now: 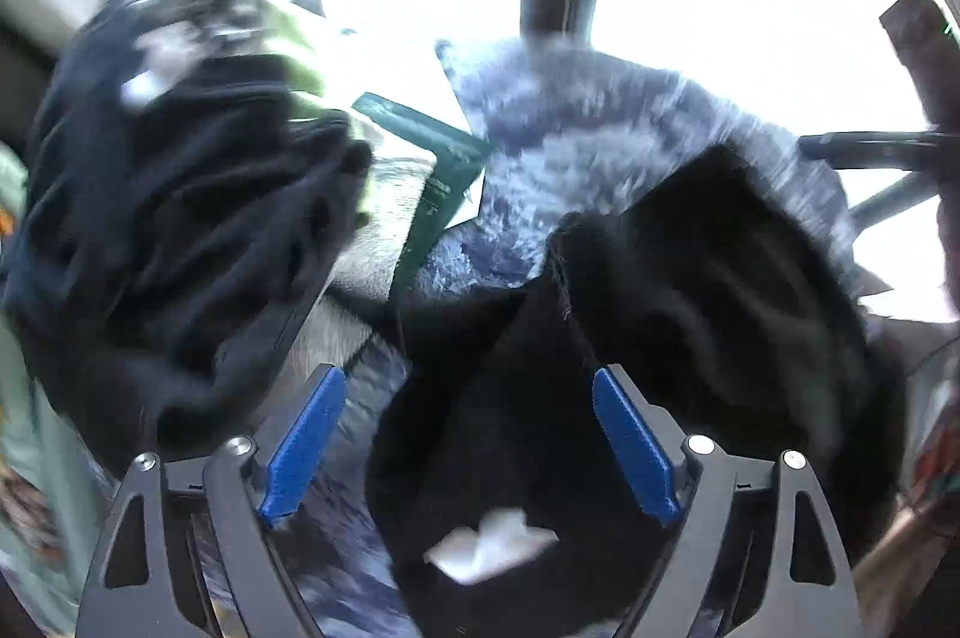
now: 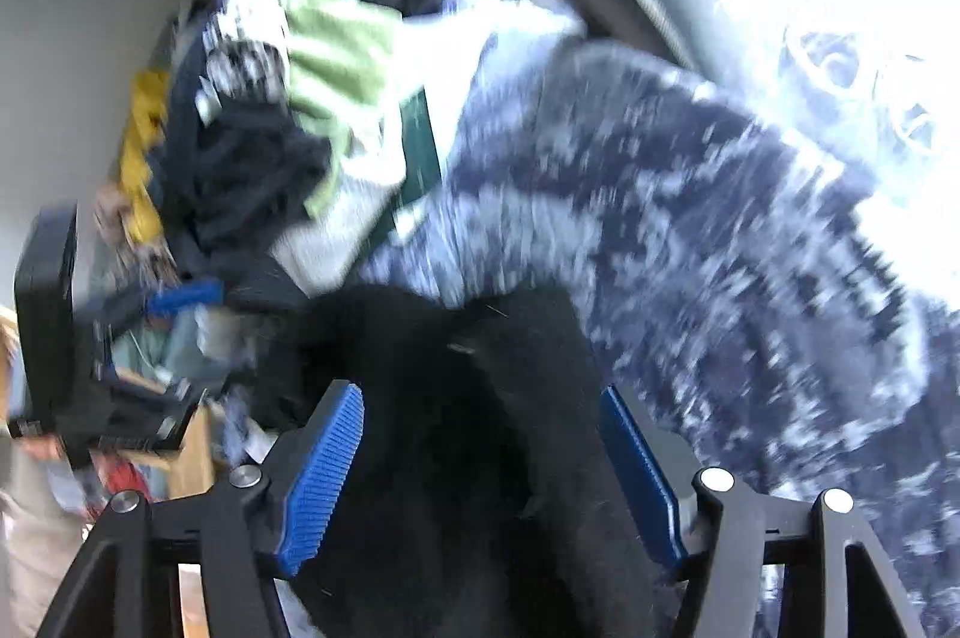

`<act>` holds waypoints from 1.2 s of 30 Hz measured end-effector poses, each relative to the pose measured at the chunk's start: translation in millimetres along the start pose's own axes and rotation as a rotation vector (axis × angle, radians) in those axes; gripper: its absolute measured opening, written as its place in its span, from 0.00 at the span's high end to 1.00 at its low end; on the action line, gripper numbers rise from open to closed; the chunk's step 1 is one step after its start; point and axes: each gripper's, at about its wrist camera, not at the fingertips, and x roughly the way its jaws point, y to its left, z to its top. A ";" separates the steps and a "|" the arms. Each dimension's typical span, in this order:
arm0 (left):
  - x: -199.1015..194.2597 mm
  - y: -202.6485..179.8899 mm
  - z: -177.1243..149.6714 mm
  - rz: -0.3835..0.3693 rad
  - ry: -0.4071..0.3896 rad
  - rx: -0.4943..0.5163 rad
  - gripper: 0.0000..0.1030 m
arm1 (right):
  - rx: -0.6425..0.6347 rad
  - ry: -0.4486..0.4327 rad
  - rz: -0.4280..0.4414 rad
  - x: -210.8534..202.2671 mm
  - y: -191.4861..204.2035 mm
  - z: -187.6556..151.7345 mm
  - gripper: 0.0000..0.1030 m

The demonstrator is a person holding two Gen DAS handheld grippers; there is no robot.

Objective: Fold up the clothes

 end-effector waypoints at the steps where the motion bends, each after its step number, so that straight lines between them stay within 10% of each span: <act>1: -4.7 0.9 -1.2 0.000 -0.016 -0.013 0.15 | -0.015 -0.016 -0.004 -7.0 3.2 -2.3 0.33; 10: 32.9 38.8 -144.9 0.128 -0.086 -0.217 0.15 | -0.261 0.058 -0.184 -21.2 28.8 -122.3 0.34; 24: 61.9 85.2 -243.8 -0.161 -0.121 -0.629 0.15 | -0.075 0.158 -0.221 -15.1 -24.7 -178.8 0.34; 30: 67.7 105.1 -251.4 -0.328 -0.165 -0.836 0.14 | -0.056 0.149 -0.132 -8.0 -22.7 -186.6 0.72; 32: 67.6 107.0 -253.3 -0.329 -0.147 -0.885 0.25 | -0.079 0.145 -0.160 -9.0 -18.7 -188.0 0.79; 34: 65.9 107.0 -256.2 -0.285 -0.106 -0.918 0.68 | -0.073 0.139 -0.159 -14.3 -18.3 -186.9 0.84; 36: 61.1 107.5 -263.0 -0.289 -0.079 -0.951 0.79 | -0.079 0.127 -0.170 -22.4 -14.8 -186.4 0.86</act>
